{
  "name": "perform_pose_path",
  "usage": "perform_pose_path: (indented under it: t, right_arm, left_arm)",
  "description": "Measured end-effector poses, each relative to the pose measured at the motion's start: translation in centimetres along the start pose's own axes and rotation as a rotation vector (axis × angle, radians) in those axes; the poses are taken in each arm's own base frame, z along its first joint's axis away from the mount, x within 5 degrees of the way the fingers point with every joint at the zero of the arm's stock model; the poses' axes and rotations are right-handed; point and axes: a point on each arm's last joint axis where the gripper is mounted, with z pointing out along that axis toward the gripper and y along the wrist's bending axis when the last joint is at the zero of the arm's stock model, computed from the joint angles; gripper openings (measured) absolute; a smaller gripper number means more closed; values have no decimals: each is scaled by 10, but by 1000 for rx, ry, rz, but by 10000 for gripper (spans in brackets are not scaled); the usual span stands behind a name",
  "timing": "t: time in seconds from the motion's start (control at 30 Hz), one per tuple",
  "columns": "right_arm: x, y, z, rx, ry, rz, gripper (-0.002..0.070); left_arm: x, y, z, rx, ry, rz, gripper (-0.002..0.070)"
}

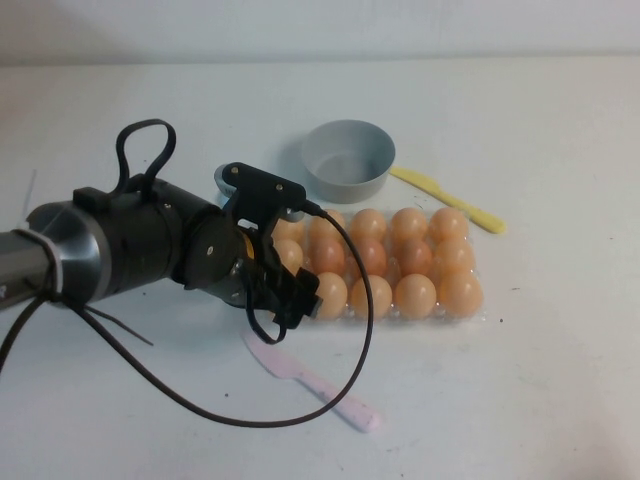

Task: Take an egg out of the egg box
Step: Pick up the egg from the plastic box

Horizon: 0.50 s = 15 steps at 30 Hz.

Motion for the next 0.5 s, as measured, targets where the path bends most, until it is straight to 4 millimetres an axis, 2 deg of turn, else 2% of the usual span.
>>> perform_pose_path:
  t: [0.2,0.5]
  right_arm:
    - [0,0,0,0,0,0,-20]
    - [0,0,0,0,0,0,-20]
  left_arm:
    - [0,0,2,1,-4,-9,586]
    - [-1,0,2,2,-12,-11,372]
